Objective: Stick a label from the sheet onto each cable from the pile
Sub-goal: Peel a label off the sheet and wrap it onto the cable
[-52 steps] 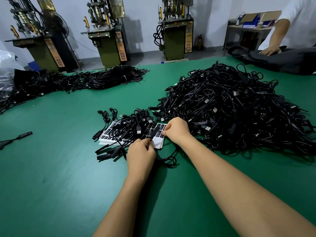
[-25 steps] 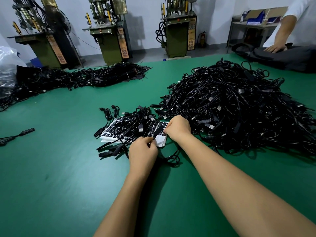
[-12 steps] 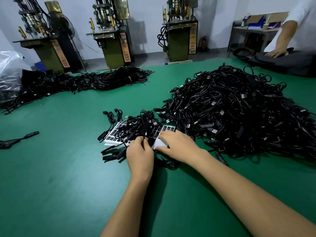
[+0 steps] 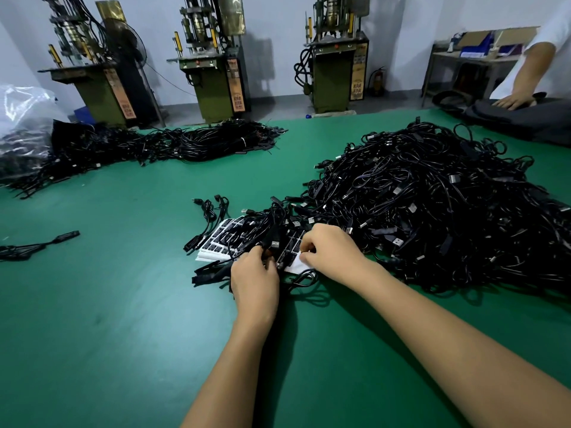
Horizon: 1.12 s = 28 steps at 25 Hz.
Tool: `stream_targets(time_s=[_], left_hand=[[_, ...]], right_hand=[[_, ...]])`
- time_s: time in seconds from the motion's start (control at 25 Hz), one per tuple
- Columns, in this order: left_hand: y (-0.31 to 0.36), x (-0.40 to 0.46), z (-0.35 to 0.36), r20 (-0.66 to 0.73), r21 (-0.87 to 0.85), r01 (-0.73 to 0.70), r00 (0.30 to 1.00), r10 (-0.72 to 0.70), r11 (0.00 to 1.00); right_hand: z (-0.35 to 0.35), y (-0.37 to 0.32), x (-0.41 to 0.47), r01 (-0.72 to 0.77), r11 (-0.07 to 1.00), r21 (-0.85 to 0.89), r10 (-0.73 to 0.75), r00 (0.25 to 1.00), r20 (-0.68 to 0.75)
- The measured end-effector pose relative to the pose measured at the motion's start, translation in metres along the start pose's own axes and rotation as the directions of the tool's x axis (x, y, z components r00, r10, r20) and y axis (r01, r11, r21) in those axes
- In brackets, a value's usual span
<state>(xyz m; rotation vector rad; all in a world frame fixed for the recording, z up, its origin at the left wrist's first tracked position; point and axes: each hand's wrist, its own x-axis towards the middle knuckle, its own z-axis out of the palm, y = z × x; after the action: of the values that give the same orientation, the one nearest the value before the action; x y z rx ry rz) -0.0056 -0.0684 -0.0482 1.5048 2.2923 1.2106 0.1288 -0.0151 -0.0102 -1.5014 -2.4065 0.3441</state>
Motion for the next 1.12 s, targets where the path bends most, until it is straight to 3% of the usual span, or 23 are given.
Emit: stream_targets(time_s=[0.12,0.28,0.44,0.84,1.12], left_hand=[[0.0,0.001,0.0,0.02,-0.007,0.023,1.0,-0.023,1.0],[-0.002,0.001,-0.001,0.101,-0.033,0.007,0.995,-0.004,0.999],[-0.004,0.003,0.0,0.062,-0.007,0.017,0.998,-0.016,1.0],[-0.004,0.003,0.003,0.058,-0.002,0.031,0.998,-0.031,1.0],[-0.005,0.003,0.003,0.056,0.003,0.026,0.998,-0.026,1.0]], right_hand=[[0.004,-0.008,0.004,-0.104,0.984,0.146,0.106,0.994,-0.002],[0.011,-0.02,0.007,-0.229,0.956,0.184,0.241,0.969,-0.046],[0.015,-0.027,0.006,-0.293,0.934,0.205,0.31,0.949,-0.052],[0.018,-0.03,0.007,-0.34,0.905,0.257,0.354,0.935,-0.011],[0.02,-0.027,0.009,-0.253,0.954,0.159,0.248,0.967,0.055]])
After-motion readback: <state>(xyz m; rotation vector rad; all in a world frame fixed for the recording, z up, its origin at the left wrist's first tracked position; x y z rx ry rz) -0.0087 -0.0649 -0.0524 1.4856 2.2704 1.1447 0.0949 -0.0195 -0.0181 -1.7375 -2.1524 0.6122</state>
